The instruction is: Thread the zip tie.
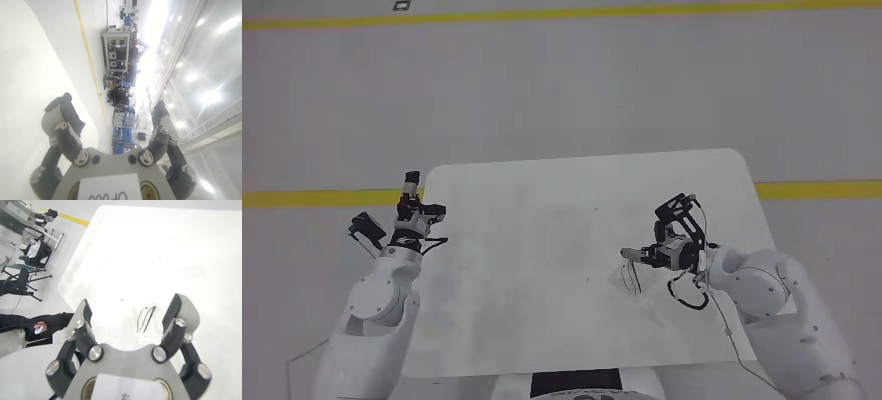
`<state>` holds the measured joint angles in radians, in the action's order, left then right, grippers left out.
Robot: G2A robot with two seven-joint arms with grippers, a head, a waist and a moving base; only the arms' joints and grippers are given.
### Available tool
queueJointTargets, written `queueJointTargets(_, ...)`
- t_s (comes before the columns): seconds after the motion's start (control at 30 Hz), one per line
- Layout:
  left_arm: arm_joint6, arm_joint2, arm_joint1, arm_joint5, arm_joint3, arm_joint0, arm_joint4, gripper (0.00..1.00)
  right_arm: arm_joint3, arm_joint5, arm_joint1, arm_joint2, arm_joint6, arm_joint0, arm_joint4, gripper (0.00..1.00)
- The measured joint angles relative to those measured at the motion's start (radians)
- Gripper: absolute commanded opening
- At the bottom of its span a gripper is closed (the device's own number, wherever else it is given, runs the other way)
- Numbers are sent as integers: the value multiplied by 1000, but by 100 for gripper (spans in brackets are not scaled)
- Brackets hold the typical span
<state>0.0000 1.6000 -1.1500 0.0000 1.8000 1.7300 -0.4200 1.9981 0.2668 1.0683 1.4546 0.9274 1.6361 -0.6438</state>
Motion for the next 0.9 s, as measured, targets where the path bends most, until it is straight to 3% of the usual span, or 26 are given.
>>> queueJointTargets(0.27,0,0,0,0,0,0,0,100,3,2,0,-4,1,-1,-5,100)
queueJointTargets(0.5,0,0,0,0,0,0,0,100,25,-15,-6,-87,91,-40,-186,100)
queueJointTargets(0.6,0,0,0,0,0,0,0,100,23,2,-8,-130,153,-64,-238,100)
queueJointTargets(0.9,0,0,0,0,0,0,0,100,20,10,-8,-137,161,-69,-240,100)
